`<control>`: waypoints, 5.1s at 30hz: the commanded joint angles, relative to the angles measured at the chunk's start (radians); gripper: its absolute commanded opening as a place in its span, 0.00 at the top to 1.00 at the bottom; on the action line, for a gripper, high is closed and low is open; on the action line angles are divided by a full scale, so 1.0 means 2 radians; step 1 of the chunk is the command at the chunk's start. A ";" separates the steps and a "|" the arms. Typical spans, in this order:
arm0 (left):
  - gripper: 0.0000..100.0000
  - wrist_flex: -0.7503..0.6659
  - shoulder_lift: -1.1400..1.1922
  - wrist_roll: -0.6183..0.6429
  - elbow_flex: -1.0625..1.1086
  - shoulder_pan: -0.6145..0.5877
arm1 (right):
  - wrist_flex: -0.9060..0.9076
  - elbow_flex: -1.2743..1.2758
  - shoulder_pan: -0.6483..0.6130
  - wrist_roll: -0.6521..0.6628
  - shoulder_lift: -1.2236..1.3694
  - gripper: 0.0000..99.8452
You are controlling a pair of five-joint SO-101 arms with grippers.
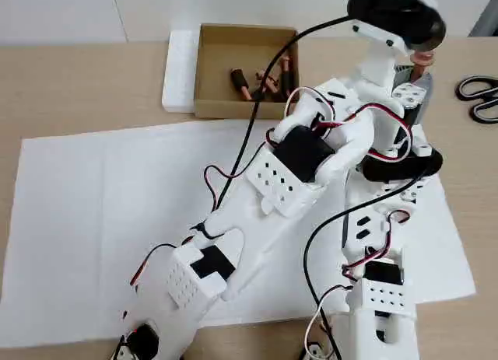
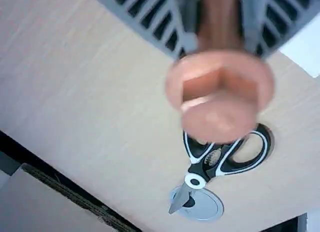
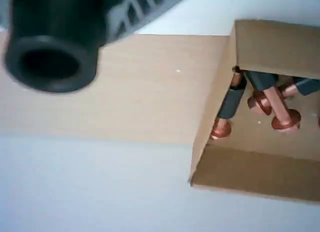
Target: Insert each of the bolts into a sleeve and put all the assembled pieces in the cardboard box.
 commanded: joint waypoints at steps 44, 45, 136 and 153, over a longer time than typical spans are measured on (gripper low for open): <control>0.99 0.305 -0.005 -0.169 -0.196 -0.137 | 0.080 -0.020 -0.206 -0.031 -0.010 1.00; 0.99 0.314 -0.002 -0.169 -0.198 -0.137 | 0.080 -0.020 -0.208 -0.030 -0.010 1.00; 0.99 -0.155 -0.864 -0.053 0.971 -0.275 | 0.119 -0.017 -0.411 -0.048 -0.107 1.00; 0.99 -0.153 -0.867 0.014 0.974 -0.250 | 0.115 0.008 -0.412 -0.137 -0.107 1.00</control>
